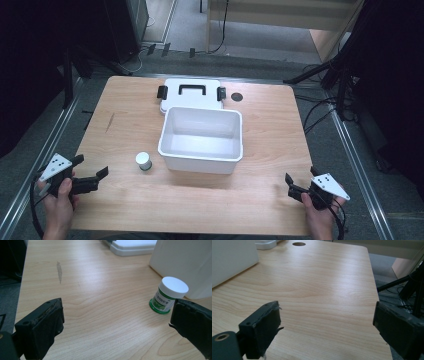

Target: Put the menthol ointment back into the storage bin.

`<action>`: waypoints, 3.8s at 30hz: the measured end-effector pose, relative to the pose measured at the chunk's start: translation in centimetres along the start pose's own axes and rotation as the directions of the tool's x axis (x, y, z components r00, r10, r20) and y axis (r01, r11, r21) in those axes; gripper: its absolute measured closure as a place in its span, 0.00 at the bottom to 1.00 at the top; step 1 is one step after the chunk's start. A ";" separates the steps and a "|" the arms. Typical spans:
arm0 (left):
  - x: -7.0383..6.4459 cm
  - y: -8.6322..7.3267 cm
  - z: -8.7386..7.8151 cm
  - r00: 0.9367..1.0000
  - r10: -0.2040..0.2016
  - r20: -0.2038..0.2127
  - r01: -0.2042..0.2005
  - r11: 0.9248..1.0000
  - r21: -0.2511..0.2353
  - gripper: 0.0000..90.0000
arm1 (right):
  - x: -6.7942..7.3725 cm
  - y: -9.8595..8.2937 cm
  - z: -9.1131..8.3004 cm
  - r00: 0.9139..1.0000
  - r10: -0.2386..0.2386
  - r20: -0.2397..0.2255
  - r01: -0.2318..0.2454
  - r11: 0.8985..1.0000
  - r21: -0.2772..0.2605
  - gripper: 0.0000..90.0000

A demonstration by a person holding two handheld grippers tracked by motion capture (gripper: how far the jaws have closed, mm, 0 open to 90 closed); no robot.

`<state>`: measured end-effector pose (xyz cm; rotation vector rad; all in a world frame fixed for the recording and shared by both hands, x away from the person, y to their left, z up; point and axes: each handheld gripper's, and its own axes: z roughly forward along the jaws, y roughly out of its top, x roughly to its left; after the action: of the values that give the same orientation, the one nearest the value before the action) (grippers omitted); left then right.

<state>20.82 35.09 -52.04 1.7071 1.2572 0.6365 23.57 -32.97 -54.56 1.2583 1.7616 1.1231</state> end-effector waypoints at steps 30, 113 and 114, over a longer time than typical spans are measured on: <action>-6.0 9.1 4.6 0.927 0.322 0.194 -0.376 0.795 0.476 0.00 | 0.5 0.0 0.0 0.999 -0.040 0.003 0.040 0.999 0.010 0.03; -10.6 19.3 8.5 0.836 0.407 0.368 -0.535 0.454 0.713 0.57 | 0.5 0.0 0.2 0.999 -0.043 0.006 0.043 0.999 0.026 0.03; -10.6 19.5 8.4 0.836 0.404 0.372 -0.536 0.452 0.713 0.57 | 0.5 0.0 0.2 0.999 -0.043 0.006 0.043 0.999 0.026 0.03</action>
<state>33.07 20.59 -37.80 2.8919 0.9839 0.2005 23.56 -32.40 -54.61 1.2322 1.7960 1.0739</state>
